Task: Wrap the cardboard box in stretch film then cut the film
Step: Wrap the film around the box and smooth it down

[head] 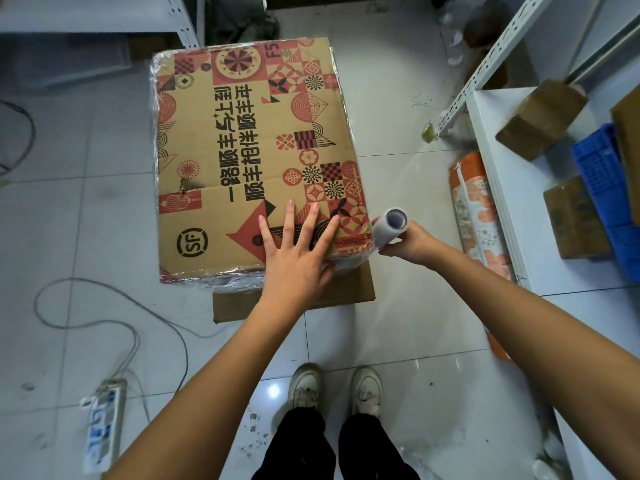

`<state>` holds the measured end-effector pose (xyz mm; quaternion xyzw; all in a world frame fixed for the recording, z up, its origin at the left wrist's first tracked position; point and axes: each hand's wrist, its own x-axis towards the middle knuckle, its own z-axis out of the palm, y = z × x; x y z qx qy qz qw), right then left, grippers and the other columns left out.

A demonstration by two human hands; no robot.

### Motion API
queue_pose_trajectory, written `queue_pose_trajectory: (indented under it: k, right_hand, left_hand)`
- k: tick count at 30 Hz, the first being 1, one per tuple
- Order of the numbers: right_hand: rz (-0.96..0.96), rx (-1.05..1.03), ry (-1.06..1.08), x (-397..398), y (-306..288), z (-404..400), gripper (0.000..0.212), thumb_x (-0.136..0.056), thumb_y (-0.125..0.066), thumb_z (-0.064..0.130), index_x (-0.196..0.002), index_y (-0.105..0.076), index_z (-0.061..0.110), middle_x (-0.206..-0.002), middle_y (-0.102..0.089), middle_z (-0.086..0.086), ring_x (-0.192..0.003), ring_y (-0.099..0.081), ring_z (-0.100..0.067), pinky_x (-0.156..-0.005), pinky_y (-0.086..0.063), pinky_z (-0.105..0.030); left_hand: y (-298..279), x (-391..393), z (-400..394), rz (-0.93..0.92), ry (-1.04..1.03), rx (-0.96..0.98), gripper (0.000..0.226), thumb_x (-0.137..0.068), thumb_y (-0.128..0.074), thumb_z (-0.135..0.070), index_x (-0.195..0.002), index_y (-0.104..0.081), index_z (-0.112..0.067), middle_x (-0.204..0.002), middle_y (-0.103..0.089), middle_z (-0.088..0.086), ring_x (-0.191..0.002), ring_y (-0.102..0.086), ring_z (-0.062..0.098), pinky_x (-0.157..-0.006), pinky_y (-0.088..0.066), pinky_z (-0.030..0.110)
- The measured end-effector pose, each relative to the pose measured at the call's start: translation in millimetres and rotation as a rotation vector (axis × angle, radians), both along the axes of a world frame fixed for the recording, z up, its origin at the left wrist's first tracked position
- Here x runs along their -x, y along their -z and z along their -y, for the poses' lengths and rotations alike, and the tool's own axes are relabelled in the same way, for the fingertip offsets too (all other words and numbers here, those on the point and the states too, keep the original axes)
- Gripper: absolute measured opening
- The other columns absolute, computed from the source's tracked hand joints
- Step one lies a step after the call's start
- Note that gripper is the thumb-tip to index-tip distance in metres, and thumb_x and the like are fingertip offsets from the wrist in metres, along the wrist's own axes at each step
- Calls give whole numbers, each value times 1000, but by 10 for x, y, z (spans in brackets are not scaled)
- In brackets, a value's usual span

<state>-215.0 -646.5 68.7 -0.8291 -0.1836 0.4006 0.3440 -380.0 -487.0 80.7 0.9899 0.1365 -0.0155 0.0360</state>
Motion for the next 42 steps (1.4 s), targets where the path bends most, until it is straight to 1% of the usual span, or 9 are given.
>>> queue_pose_trajectory:
  k: [8, 16, 20, 26, 32, 35, 38, 40, 42]
  right_hand:
    - [-19, 29, -11, -39, 8, 40, 44, -75, -65, -12, -117, -54, -3, -114, -59, -24, -97, -55, -27, -79, -48, -38]
    - [-20, 42, 2, -31, -18, 38, 43, -77, -64, -12, -118, -54, -2, -112, -59, -20, -96, -55, -26, -77, -48, -32]
    - [-11, 29, 10, -8, -36, 29, 38, -76, -61, -15, -110, -55, 0, -99, -56, -13, -90, -52, -22, -66, -46, -22]
    - [-36, -32, 61, 69, 21, -91, 41, -76, -66, -12, -106, -51, 12, -103, -55, -8, -99, -53, -23, -86, -49, -37]
    - [-35, -39, 101, -84, 38, 47, 47, -73, -75, -2, -114, -53, 3, -108, -59, -13, -103, -58, -28, -90, -51, -40]
    - [-28, -30, 138, -148, 31, 140, 53, -68, -81, 5, -111, -50, 8, -104, -57, -10, -95, -55, -22, -79, -46, -31]
    - [-71, -30, 205, -175, 29, 108, 63, -65, -82, 4, -119, -50, 3, -108, -56, -10, -98, -54, -22, -76, -47, -25]
    - [-149, -57, 221, -223, -20, 31, 51, -71, -76, -2, -115, -52, 5, -105, -56, -6, -96, -52, -19, -65, -49, -12]
    - [-219, -94, 216, -263, -97, -51, 37, -75, -69, -9, -102, -52, 10, -91, -55, 1, -85, -52, -12, -53, -46, -6]
  left_hand:
    - [-74, -3, 10, -75, 5, 30, 78, -88, -44, -59, -150, -2, -35, -160, -4, 6, -145, 7, 37, -107, 13, 63]
    - [-119, -12, 22, -107, -11, 56, 77, -89, -38, -62, -149, 3, -38, -160, 4, 2, -144, 16, 33, -107, 18, 61]
    - [-165, -21, 27, -114, -28, 90, 79, -87, -43, -62, -149, 1, -41, -160, 6, 0, -144, 18, 31, -107, 19, 60]
    - [-220, -31, 40, -120, -58, 105, 80, -84, -51, -60, -149, -6, -41, -160, 2, -1, -145, 15, 30, -109, 16, 59]
    - [-285, -53, -14, -140, -35, 55, 71, -90, -43, -58, -148, -5, -43, -160, -3, -4, -146, 7, 31, -111, 5, 60]
    - [-316, -67, -45, -160, -18, 53, 68, -92, -43, -55, -148, -5, -44, -160, -4, -4, -146, 5, 31, -111, 2, 61]
    - [-321, -82, 1, -156, -23, 63, 68, -92, -46, -52, -148, -9, -43, -160, -6, -4, -146, 4, 32, -111, 1, 63]
    - [-328, -96, 21, -157, -30, 78, 68, -91, -47, -51, -148, -11, -42, -160, -6, -4, -146, 5, 31, -111, 3, 63]
    - [-326, -104, 8, -145, -33, 94, 68, -91, -49, -50, -148, -14, -42, -159, -7, -4, -146, 5, 31, -111, 4, 63]
